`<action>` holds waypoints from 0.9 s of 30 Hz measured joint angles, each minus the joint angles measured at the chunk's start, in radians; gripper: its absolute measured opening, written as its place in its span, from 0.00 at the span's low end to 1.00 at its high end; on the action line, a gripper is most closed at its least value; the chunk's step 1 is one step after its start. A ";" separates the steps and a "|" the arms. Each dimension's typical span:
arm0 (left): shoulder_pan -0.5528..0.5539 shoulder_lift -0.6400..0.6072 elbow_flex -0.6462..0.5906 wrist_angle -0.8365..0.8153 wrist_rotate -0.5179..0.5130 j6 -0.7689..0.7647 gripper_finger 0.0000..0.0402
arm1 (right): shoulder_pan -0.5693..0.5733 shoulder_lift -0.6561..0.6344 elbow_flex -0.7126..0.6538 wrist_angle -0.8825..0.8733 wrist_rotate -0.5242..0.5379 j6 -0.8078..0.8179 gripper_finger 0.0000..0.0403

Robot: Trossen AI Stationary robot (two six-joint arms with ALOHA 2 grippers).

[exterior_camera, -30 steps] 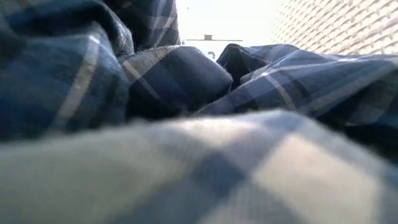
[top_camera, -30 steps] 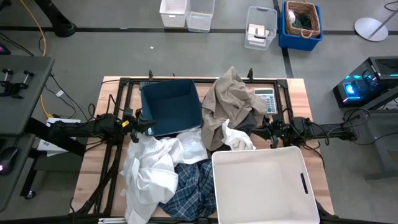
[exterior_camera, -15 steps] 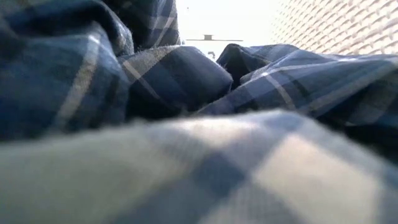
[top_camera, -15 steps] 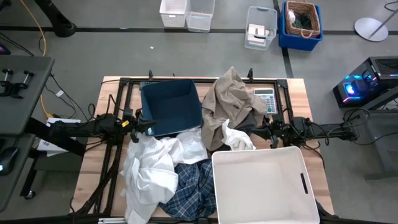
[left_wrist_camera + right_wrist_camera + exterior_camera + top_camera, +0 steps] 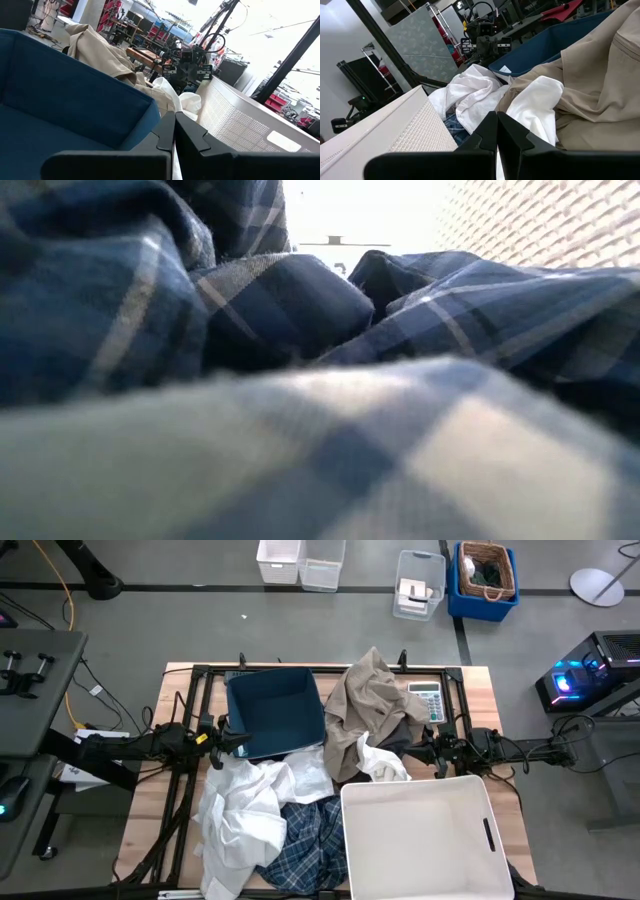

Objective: Sort clothes

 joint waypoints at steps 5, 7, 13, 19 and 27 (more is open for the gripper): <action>0.000 0.000 0.000 0.000 0.000 0.000 0.00 | 0.000 0.000 0.000 0.005 0.029 -0.002 0.00; 0.000 0.000 0.000 0.000 0.000 0.000 0.00 | 0.000 0.000 0.000 0.052 0.132 0.052 0.00; 0.000 0.000 0.000 -0.001 0.000 0.000 0.00 | -0.006 0.017 0.003 0.615 0.419 0.308 0.00; 0.000 0.000 0.000 -0.004 0.000 0.000 0.00 | -0.053 0.190 0.333 0.516 0.298 -0.087 0.00; 0.000 0.000 0.000 -0.002 0.000 0.000 0.00 | -0.184 0.771 0.854 -0.557 0.290 -0.289 0.15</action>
